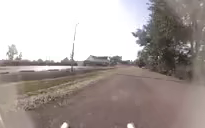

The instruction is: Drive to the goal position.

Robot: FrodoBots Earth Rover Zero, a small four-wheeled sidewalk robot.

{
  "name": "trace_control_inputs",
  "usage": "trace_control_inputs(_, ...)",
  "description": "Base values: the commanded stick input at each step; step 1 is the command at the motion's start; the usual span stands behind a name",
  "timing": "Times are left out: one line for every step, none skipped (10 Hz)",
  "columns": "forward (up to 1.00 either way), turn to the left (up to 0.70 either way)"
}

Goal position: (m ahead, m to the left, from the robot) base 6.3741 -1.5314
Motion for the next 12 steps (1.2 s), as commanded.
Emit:
trace_control_inputs(0.7,-0.35)
trace_control_inputs(0.7,-0.35)
trace_control_inputs(0.7,-0.35)
trace_control_inputs(0.7,-0.35)
trace_control_inputs(0.7,-0.35)
trace_control_inputs(0.7,-0.35)
trace_control_inputs(0.7,-0.35)
trace_control_inputs(0.7,-0.35)
trace_control_inputs(0.7,-0.3)
trace_control_inputs(0.7,-0.05)
trace_control_inputs(0.7,0.0)
trace_control_inputs(0.7,0.0)
